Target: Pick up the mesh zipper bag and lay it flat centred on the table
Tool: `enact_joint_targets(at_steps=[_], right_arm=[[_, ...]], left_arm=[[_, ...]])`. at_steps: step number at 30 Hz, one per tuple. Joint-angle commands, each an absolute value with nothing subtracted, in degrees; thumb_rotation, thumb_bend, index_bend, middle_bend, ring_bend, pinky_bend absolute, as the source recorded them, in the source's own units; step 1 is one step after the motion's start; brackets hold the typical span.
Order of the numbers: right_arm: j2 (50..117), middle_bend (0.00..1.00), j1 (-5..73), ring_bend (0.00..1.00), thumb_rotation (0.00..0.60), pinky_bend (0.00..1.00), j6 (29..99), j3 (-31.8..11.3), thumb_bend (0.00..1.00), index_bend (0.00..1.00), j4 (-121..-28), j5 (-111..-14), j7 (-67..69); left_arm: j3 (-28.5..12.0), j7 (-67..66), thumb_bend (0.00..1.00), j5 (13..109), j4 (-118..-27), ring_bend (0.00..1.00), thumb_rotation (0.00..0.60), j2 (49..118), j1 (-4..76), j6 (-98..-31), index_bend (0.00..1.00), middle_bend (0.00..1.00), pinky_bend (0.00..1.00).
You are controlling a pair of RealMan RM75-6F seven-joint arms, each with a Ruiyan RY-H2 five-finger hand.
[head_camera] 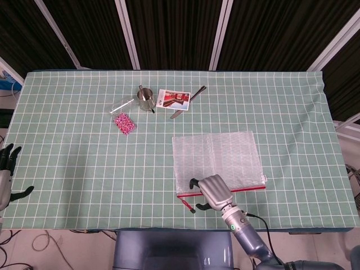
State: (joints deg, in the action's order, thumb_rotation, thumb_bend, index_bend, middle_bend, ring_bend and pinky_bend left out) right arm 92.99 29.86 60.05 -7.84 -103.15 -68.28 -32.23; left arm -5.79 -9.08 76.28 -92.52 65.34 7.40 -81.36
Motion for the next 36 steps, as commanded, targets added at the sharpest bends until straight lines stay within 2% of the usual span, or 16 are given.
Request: enact_joint_targets(at_steps=[1,8,18,36], right_arm=[[95.96,1.0,30.11,1.0,0.6,0.92,61.0,-6.82,0.23,0.45,-101.37,-66.67,-33.73],[101.49,1.0,29.81,1.0,0.6,0.92,63.26,-6.09,0.24,0.48,-97.6,-64.91,-34.46],[105.53,1.0,28.9,1.0,0.6,0.92,65.51,-5.84,0.28,0.48,-94.93,-63.7,-33.13],[108.67,1.0,27.93,1.0,0.6,0.92,67.97,-5.26,0.33,0.5,-93.34,-62.7,-34.23]], left_arm=[[-5.79,-9.03,0.03,76.22,-92.54,0.0,0.6,65.29,7.44,-81.27,0.0,0.0,0.0],[-5.69,-8.82,0.03,76.2,-92.35,0.0,0.6,65.15,7.59,-80.85,0.0,0.0,0.0],[-5.64,-8.39,0.03,75.86,-92.52,0.0,0.6,64.94,7.78,-80.19,0.0,0.0,0.0],[-5.6,-7.39,0.03,75.97,-92.54,0.0,0.6,64.71,7.83,-80.06,0.0,0.0,0.0]])
